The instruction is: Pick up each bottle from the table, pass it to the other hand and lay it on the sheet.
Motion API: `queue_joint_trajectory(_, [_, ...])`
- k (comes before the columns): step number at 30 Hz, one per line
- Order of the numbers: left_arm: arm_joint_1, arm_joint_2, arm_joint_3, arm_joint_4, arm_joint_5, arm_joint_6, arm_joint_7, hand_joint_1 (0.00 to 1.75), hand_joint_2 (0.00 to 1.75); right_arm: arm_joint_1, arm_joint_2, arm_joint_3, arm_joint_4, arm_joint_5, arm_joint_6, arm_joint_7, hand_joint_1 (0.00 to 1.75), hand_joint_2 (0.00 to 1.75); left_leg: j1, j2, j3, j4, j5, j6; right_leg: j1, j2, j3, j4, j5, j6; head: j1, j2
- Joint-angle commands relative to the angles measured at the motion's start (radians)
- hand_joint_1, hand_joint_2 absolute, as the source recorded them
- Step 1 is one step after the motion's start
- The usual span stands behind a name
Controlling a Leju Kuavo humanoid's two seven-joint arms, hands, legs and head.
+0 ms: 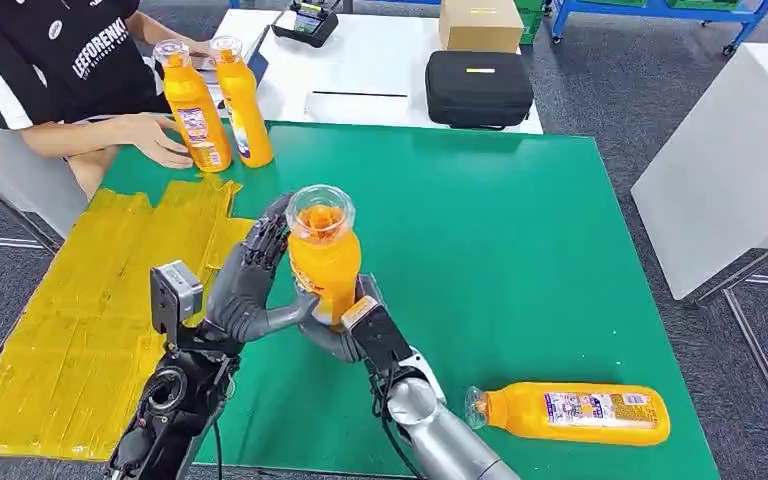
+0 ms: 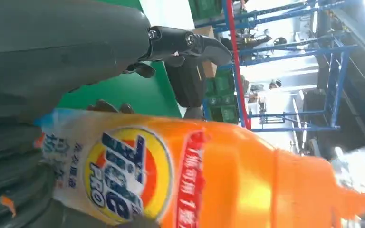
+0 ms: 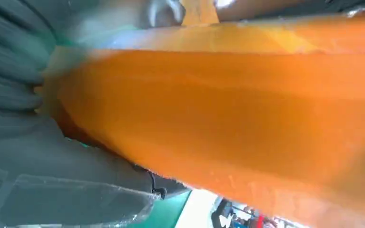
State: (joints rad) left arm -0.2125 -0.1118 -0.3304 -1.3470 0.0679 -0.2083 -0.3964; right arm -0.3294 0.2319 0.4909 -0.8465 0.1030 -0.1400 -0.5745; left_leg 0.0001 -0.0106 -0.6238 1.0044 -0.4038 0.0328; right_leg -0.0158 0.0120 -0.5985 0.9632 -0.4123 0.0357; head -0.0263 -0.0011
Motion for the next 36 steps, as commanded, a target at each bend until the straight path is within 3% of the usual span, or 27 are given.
queue_joint_trajectory(1, [-0.059,0.024,-0.020,0.085,0.002,-0.002,0.005,0.00,1.75,-0.094,-0.007,-0.127,0.085,-0.077,-0.056,0.013,1.75,1.75,0.000,-0.001,0.004,0.000,-0.002,-0.002,0.000,-0.002,0.005,0.000,-0.002,-0.002,0.000,0.000])
queue_joint_trajectory(18, [-0.049,0.020,-0.028,0.087,0.001,0.005,0.005,0.00,1.75,-0.119,0.012,-0.119,0.101,-0.037,-0.136,0.035,1.75,1.75,0.000,0.001,0.003,0.000,-0.001,-0.001,0.000,0.000,0.003,0.000,-0.001,-0.001,0.000,0.000])
queue_joint_trajectory(26, [-0.059,0.007,-0.034,0.092,-0.002,0.003,0.002,0.00,1.75,-0.156,0.040,0.030,0.204,0.121,-0.116,0.090,1.75,1.75,0.000,0.002,0.003,0.000,-0.001,-0.001,0.000,0.000,0.002,0.000,-0.001,-0.001,0.000,0.000])
queue_joint_trajectory(36, [-0.071,0.007,-0.029,0.087,0.000,-0.002,0.008,0.00,1.75,-0.154,0.053,0.098,0.207,0.182,-0.080,0.101,1.75,1.75,0.000,0.001,0.002,0.000,-0.001,-0.001,0.000,0.000,0.002,0.000,0.000,-0.001,0.000,0.000])
